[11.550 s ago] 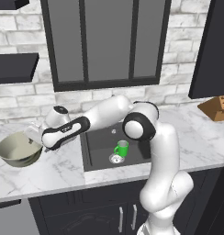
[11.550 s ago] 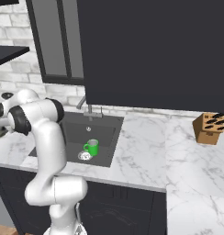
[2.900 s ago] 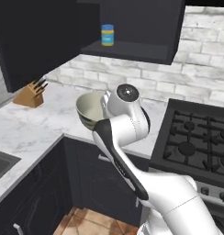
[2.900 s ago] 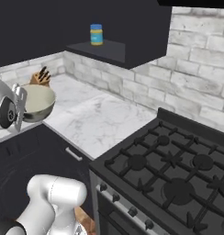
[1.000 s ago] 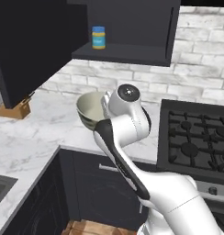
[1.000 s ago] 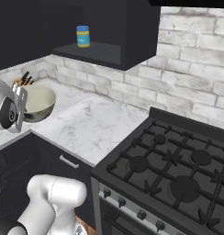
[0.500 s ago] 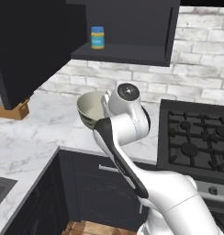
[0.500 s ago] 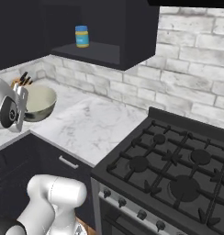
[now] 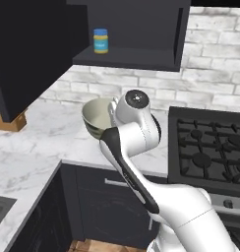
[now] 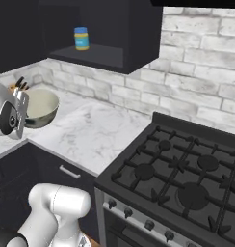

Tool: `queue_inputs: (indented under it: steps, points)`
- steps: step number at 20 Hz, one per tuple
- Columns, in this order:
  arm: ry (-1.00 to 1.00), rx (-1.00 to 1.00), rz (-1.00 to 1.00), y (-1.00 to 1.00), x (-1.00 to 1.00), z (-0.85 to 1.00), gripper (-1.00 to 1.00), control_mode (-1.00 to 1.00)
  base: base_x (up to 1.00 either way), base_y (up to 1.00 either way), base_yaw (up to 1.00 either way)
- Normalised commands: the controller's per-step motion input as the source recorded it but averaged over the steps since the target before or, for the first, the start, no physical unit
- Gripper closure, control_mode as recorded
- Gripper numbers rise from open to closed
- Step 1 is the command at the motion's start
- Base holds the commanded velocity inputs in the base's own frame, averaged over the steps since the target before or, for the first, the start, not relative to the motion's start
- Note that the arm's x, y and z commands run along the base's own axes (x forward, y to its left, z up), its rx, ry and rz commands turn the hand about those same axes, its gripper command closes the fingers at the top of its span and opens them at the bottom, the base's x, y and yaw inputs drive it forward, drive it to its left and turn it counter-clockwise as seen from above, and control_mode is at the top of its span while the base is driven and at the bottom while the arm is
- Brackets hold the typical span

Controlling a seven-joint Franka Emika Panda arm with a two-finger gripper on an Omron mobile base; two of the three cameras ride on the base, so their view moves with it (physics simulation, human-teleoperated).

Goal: Pick the mug and place it in the sink. Pick the bowl and place it in the open cabinet and then close the cabinet.

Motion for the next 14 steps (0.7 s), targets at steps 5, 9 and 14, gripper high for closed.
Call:
queue_inputs:
  steps: [5, 9, 14]
  points:
    - [0.00, 0.00, 0.00, 0.00, 0.00, 0.00, 1.00, 1.00, 0.64, -0.09, -0.02]
    - [0.00, 0.00, 0.00, 0.00, 0.00, 0.00, 1.00, 1.00, 1.00, 0.83, 0.00]
    - [0.00, 0.00, 0.00, 0.00, 0.00, 0.00, 1.00, 1.00, 1.00, 0.22, -0.08]
